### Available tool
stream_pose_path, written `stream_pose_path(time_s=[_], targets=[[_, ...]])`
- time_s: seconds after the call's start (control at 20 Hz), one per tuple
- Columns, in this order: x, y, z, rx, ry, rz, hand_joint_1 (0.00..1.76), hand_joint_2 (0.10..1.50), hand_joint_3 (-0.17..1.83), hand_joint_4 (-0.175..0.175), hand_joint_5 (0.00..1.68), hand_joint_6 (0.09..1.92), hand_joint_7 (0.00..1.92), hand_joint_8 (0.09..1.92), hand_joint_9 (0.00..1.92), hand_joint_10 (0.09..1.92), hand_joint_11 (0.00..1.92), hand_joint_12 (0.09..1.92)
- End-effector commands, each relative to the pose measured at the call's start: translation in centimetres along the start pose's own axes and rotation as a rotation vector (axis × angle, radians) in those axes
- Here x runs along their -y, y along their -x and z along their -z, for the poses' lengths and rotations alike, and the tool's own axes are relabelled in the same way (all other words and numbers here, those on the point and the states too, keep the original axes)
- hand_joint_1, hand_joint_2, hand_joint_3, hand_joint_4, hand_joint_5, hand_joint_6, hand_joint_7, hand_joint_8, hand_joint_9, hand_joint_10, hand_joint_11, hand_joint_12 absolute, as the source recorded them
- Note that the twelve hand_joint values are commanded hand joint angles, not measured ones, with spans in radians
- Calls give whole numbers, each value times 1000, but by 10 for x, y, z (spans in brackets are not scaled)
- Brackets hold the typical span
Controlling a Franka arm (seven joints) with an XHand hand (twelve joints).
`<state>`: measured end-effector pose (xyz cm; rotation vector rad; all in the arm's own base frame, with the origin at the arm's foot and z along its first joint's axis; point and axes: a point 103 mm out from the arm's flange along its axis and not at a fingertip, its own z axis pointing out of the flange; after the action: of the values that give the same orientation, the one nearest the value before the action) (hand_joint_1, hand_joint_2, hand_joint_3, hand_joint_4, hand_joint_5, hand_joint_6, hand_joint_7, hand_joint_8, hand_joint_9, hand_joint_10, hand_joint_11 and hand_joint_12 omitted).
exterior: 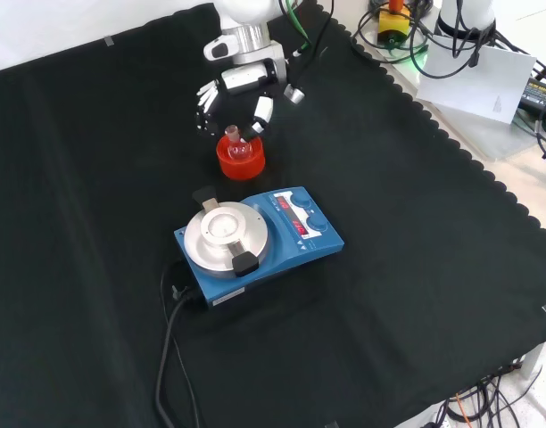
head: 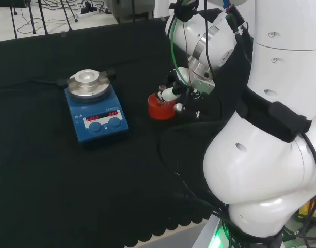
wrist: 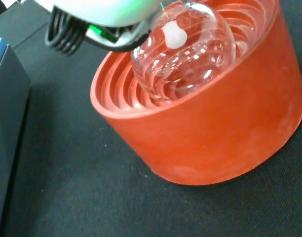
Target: Pick up the round-bottom flask.
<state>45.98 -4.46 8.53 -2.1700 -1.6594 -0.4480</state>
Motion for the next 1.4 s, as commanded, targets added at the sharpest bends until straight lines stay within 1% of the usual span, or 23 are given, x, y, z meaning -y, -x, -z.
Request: stream_pose_path(time_s=[0.05,0.4,0.55,0.6,0.65,0.7,0.75,0.8,0.9,1.0,1.05,1.15,1.25,1.4], targets=[[-1,-1,-1,-4,-4,2,982,593,638,-72,769,815,504,671,673,628,273,1320],[-2,-6,-3,-3,-6,12,982,593,645,-73,784,826,507,670,678,626,275,1318],[-2,-6,-1,2,0,11,979,607,652,-75,890,852,515,669,685,624,279,1318],[-2,-6,-1,2,2,10,1009,683,587,15,973,867,521,671,690,624,282,1320],[-2,-6,0,1,2,11,1036,748,519,87,1039,861,527,672,695,623,287,1319],[-2,-6,1,1,4,10,1052,788,475,131,1079,855,531,672,699,622,292,1318],[-2,-5,2,-2,6,9,1061,810,450,154,1100,850,534,672,702,621,295,1318],[-2,-5,2,-2,6,9,1065,821,437,166,1111,848,536,672,705,621,298,1317],[-2,-5,3,-4,9,11,1068,829,427,174,1118,846,539,671,708,621,301,1317],[-2,-5,3,-8,12,12,1069,831,424,175,1121,846,541,671,710,620,304,1317],[-2,-5,4,-9,27,18,1075,805,467,175,1134,840,552,666,716,614,307,1313],[-1,-6,5,-13,48,29,1094,696,656,175,1170,860,602,652,754,594,336,1302],[-1,-9,7,-26,44,37,1105,608,835,175,1176,936,652,639,800,574,371,1293],[-3,-15,12,-43,29,44,1108,570,919,175,1173,985,682,633,830,563,396,1294]])
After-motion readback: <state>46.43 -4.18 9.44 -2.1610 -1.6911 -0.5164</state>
